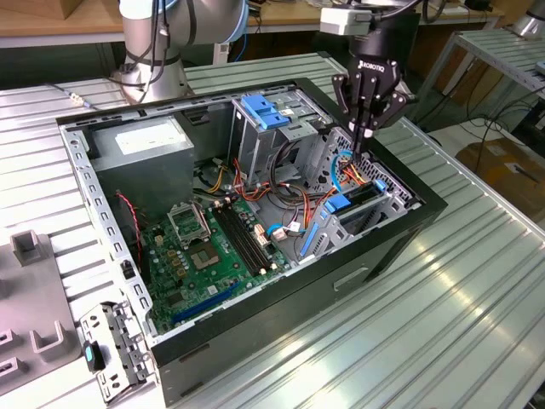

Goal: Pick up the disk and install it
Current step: 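Insert the second disk wire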

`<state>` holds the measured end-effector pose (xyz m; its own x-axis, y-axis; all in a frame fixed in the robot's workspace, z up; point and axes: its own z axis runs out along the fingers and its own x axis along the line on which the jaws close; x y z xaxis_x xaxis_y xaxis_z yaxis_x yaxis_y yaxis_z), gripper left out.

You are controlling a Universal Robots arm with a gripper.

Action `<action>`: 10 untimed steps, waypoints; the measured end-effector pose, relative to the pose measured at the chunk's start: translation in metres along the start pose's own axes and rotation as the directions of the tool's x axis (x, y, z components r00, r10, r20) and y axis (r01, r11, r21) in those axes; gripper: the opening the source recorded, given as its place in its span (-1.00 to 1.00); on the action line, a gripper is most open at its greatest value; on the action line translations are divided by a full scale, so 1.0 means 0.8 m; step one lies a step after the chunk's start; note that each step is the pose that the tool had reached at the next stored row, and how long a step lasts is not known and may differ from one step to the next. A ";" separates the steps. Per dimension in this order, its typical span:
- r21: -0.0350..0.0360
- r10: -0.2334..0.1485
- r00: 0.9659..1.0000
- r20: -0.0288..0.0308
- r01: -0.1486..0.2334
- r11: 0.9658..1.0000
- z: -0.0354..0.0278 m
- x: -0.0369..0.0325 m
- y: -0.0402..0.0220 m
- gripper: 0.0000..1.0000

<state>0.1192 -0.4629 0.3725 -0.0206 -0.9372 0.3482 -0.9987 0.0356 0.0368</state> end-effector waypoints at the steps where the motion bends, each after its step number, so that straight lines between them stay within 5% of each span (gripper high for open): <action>1: 0.000 0.000 1.000 -0.005 0.000 1.000 0.0010 -0.0004 -0.0001 -0.64; 3: 0.000 0.000 1.000 -0.014 0.000 1.000 0.0037 -0.0015 -0.0005 -0.64; 6: -0.001 0.000 1.000 -0.020 0.000 1.000 0.0066 -0.0027 -0.0008 -0.49; 10: -0.001 0.001 1.000 -0.022 -0.001 1.000 0.0075 -0.0029 -0.0008 -0.65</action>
<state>0.1196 -0.4628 0.3660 -0.0200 -0.9294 0.3686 -0.9986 0.0363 0.0372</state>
